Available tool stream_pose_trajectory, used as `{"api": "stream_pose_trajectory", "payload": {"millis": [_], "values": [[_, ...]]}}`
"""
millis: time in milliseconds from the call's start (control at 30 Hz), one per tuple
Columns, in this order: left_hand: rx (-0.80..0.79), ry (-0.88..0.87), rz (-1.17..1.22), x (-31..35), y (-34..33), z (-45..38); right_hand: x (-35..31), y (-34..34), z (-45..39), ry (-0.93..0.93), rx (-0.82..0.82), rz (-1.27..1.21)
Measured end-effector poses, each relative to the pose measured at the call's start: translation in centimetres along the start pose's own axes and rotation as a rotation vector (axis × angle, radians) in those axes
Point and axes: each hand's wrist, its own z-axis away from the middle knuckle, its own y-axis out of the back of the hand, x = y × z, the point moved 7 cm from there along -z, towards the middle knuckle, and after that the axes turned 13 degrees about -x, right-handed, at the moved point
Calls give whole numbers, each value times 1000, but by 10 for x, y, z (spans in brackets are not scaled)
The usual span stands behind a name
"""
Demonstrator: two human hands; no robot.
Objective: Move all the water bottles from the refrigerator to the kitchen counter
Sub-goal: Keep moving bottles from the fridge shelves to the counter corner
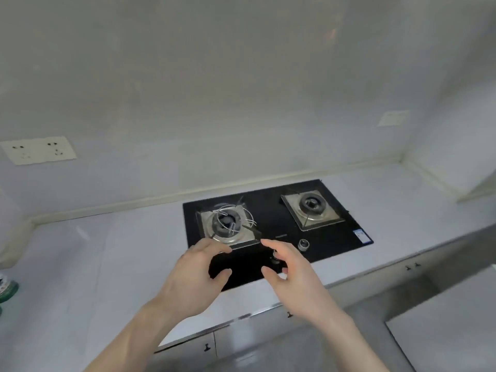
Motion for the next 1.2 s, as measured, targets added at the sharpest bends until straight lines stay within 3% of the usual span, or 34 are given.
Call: {"api": "stream_pose_trajectory", "payload": {"millis": [300,667,900,1200], "values": [[-194,-299,-97,178,-104,-36,98,122,164,-182,306,-43],[-390,-683,-128,365,-208,-105,183,225,299,-430,669,-49],[-526,-852,-97,454,-278,-166,236,291,340,-573,829,-88],[-611,-951,-70,537,-307,-263,280,391,326,-621,944,-104]]}}
